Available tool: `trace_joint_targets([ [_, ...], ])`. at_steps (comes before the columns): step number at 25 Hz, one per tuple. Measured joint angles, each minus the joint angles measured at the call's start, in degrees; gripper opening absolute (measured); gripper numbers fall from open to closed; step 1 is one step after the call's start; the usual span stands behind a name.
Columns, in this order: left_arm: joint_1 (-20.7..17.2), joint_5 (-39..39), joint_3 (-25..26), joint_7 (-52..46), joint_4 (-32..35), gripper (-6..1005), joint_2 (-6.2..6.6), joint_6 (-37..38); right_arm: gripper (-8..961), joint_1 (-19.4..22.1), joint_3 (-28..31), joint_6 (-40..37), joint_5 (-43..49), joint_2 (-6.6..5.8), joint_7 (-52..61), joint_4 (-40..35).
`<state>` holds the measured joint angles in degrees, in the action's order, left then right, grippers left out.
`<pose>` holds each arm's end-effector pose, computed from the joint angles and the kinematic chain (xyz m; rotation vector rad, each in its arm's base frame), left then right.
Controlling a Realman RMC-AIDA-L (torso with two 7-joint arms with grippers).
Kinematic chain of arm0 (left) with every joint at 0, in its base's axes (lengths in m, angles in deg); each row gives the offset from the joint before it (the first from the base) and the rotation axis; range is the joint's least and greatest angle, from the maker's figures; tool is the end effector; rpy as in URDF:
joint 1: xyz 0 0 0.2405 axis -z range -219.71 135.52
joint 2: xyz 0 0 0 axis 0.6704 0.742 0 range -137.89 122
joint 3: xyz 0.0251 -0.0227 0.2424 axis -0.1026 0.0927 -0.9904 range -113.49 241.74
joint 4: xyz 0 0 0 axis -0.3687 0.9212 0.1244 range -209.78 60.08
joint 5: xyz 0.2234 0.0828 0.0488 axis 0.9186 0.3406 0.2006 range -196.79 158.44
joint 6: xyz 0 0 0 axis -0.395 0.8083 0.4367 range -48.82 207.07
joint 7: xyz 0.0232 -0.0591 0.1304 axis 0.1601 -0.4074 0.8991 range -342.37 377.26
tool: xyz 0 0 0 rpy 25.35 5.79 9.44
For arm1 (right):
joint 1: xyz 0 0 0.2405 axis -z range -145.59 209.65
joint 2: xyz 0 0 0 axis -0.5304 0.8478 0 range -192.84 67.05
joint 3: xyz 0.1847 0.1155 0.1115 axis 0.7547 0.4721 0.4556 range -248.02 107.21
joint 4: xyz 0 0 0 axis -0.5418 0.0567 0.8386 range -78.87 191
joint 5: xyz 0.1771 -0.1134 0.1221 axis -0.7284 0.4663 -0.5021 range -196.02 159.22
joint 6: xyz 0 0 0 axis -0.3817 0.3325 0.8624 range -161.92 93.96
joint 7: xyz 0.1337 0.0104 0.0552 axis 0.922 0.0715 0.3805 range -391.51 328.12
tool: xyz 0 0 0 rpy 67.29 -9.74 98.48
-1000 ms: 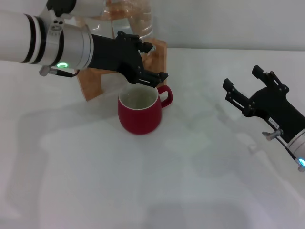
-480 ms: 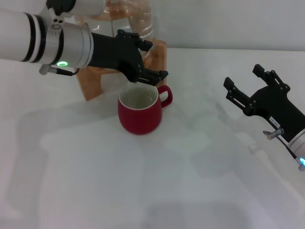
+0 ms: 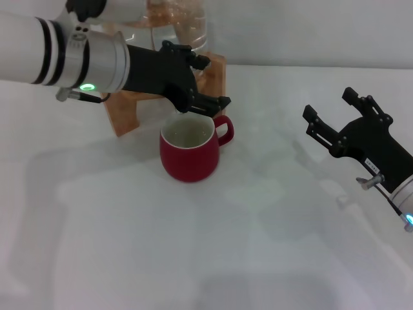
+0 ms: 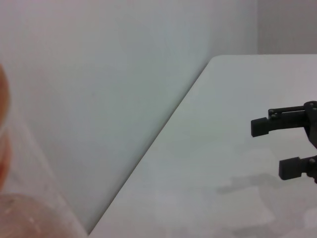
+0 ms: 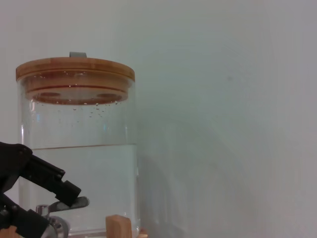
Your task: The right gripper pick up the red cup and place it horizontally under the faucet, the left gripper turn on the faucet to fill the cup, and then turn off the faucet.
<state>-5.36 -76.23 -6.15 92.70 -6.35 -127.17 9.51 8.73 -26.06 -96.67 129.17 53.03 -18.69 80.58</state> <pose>-0.1234 0.4293 0.0136 -2.6960 -0.1549 -0.1580 0.2693 0.3428 -0.0729 -1.9379 0.4482 0.8953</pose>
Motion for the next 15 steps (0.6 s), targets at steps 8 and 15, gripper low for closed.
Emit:
trace_joint_targets([
  [8,-0.03,-1.0,-1.52,-0.01,0.08,872,-0.13,0.5,859,0.01,-0.18,-0.06,0.0,0.0,0.0,0.0],
  [15,-2.79,-6.05,-1.8,1.32,2.02,871,-0.21,1.07,859,0.15,-0.25,-0.15,0.0,0.0,0.0,0.0],
])
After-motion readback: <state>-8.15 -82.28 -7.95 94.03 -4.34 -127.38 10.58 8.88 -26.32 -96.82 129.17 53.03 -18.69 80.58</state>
